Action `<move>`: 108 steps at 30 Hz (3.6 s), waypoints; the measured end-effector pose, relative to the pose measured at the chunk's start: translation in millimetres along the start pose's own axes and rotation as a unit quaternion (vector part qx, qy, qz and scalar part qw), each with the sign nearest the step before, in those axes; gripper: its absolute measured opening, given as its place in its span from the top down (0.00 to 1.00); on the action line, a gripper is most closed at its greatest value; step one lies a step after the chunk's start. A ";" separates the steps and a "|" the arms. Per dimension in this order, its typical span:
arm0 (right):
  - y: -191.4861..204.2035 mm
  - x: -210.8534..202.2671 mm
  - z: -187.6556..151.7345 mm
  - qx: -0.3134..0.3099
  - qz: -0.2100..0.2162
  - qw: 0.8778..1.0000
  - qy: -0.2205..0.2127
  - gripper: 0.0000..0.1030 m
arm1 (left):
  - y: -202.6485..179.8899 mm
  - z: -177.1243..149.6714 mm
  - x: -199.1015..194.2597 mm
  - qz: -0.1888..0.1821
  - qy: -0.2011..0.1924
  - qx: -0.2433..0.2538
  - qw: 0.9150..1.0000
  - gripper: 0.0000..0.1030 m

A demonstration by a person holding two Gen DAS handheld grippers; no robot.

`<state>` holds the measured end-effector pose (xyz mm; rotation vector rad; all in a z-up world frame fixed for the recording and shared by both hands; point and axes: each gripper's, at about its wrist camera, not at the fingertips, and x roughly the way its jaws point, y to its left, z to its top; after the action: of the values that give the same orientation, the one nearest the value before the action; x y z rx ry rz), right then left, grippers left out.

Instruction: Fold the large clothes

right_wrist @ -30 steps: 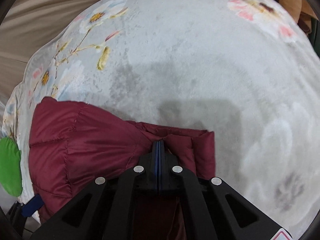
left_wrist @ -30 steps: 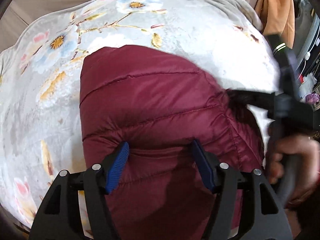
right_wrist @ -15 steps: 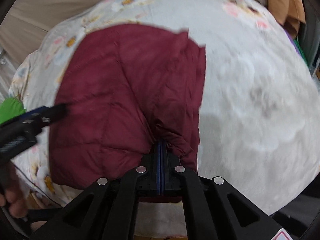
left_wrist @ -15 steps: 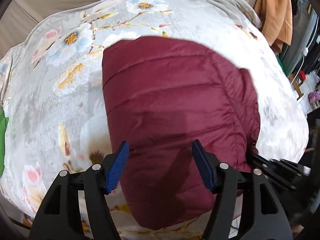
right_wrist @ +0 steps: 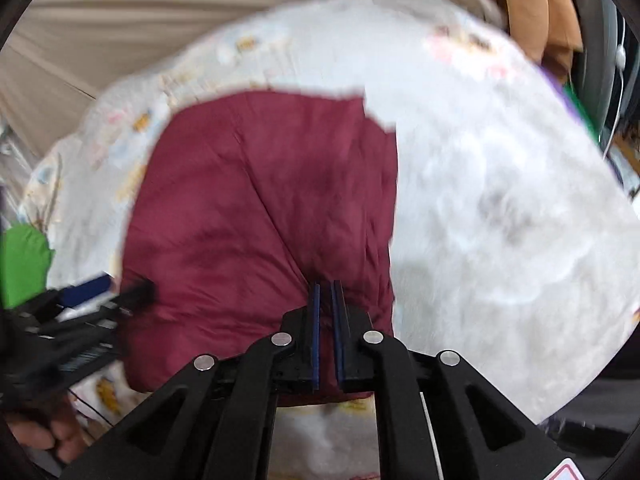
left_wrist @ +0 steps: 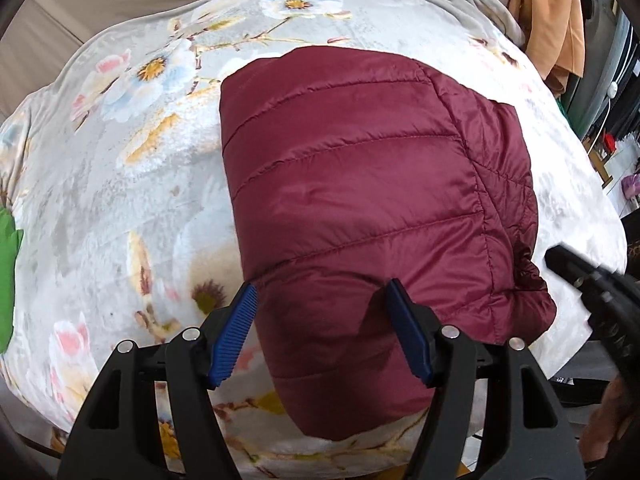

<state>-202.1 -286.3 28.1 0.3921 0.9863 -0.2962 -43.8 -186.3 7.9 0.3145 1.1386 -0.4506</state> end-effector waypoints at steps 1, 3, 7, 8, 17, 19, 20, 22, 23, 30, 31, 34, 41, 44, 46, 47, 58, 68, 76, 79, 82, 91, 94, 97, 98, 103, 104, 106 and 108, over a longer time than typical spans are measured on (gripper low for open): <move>3.8 0.1 0.4 -0.006 -0.002 1.000 0.004 0.92 | 1.1 -1.3 -1.9 -0.003 0.000 0.000 1.000 0.38; 7.0 10.6 -4.9 -0.009 -0.006 1.000 0.022 0.92 | 3.1 -5.6 -5.7 -0.013 0.001 0.002 1.000 0.38; -7.7 51.1 -24.5 0.020 -0.015 0.997 0.079 1.00 | 5.3 -18.6 -0.4 -0.026 0.019 0.006 0.999 0.37; -12.2 59.8 -29.6 0.028 -0.010 0.996 0.087 1.00 | 4.8 -21.3 3.4 -0.030 0.027 0.006 0.999 0.36; 1.4 13.9 7.3 0.051 0.009 0.998 0.029 0.95 | 12.3 -40.3 26.1 -0.056 0.056 -0.002 0.997 0.32; 2.1 19.5 22.3 0.046 0.006 0.999 0.016 0.95 | 12.6 -42.6 28.1 -0.059 0.059 -0.004 0.997 0.30; 2.2 27.3 27.5 0.042 0.001 0.999 0.015 0.95 | 12.1 -43.4 29.1 -0.059 0.059 -0.003 0.996 0.29; -2.2 61.1 29.8 0.033 -0.013 0.999 0.041 0.99 | 11.0 -44.9 31.6 -0.056 0.057 0.001 0.997 0.27; -5.4 78.3 28.5 0.030 -0.010 0.998 0.059 1.00 | 10.0 -45.6 33.6 -0.058 0.056 0.005 0.997 0.24; -17.3 76.8 40.6 0.046 -0.007 0.996 0.075 1.00 | 30.4 -47.2 28.8 -0.098 0.040 -0.022 0.994 0.24; -19.2 66.1 39.8 0.050 -0.008 0.997 0.066 0.93 | 42.5 -46.5 19.5 -0.121 0.026 -0.046 0.991 0.26; -33.4 31.8 28.3 0.078 -0.013 0.997 0.019 0.40 | 77.7 -42.7 -6.0 -0.166 -0.029 -0.106 0.980 0.23; -61.2 59.8 -0.7 0.151 0.036 0.985 0.075 0.29 | 101.2 -35.3 37.5 -0.215 0.021 -0.188 0.958 0.19; -73.7 79.2 -2.5 0.180 0.064 0.978 0.089 0.25 | 95.3 -33.2 56.0 -0.232 0.027 -0.201 0.951 0.17; -81.7 89.9 -2.0 0.195 0.088 0.972 0.099 0.24 | 91.9 -38.1 63.8 -0.241 0.028 -0.206 0.948 0.14; -83.4 95.3 1.7 0.204 0.101 0.968 0.104 0.23 | 91.7 -38.2 67.6 -0.245 0.031 -0.210 0.946 0.11; -89.1 126.6 22.9 0.210 0.191 0.951 0.124 0.49 | 88.6 -36.7 82.1 -0.293 0.044 -0.225 0.928 0.28; -28.1 48.0 76.1 0.078 0.244 0.966 0.030 0.81 | 102.8 11.0 -21.9 -0.315 -0.079 -0.159 0.932 0.62; 59.8 14.5 137.5 0.018 0.279 0.957 -0.072 0.81 | 163.9 55.7 -105.4 -0.292 -0.208 -0.085 0.930 0.62; 101.8 36.8 163.4 -0.004 0.280 0.957 -0.076 0.81 | 197.4 70.4 -104.5 -0.257 -0.222 -0.075 0.938 0.62; 136.9 72.8 176.9 -0.020 0.271 0.961 -0.055 0.80 | 238.0 79.4 -75.9 -0.235 -0.205 -0.095 0.945 0.61; 196.6 229.2 158.2 -0.017 0.218 0.975 0.051 0.71 | 320.3 68.9 69.6 -0.191 -0.095 -0.164 0.963 0.55; 186.5 239.9 152.0 0.016 0.223 0.973 0.059 0.58 | 328.8 54.4 91.1 -0.202 -0.086 -0.193 0.956 0.42; 173.5 225.2 153.1 0.045 0.225 0.971 0.068 0.57 | 332.4 43.9 78.1 -0.179 -0.084 -0.198 0.960 0.37; 167.6 211.5 155.1 0.051 0.217 0.973 0.060 0.56 | 331.5 41.4 67.4 -0.163 -0.086 -0.195 0.963 0.37; 175.2 130.0 160.1 -0.008 0.164 0.986 -0.014 0.71 | 312.3 21.5 -0.6 -0.078 -0.116 -0.158 0.977 0.36; 197.7 123.5 157.4 -0.036 0.160 0.986 -0.020 0.81 | 304.0 18.5 -9.8 -0.074 -0.119 -0.148 0.979 0.37; 220.4 119.5 149.8 -0.108 0.146 0.983 -0.014 0.99 | 282.5 13.7 -14.4 -0.075 -0.111 -0.127 0.983 0.40; 224.4 131.4 137.8 -0.142 0.137 0.980 -0.004 1.00 | 264.4 7.9 3.4 -0.068 -0.082 -0.109 0.988 0.46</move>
<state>62.2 -156.9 25.7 0.2607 0.9374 0.0915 94.9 38.9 11.3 0.0080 1.0415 -0.4574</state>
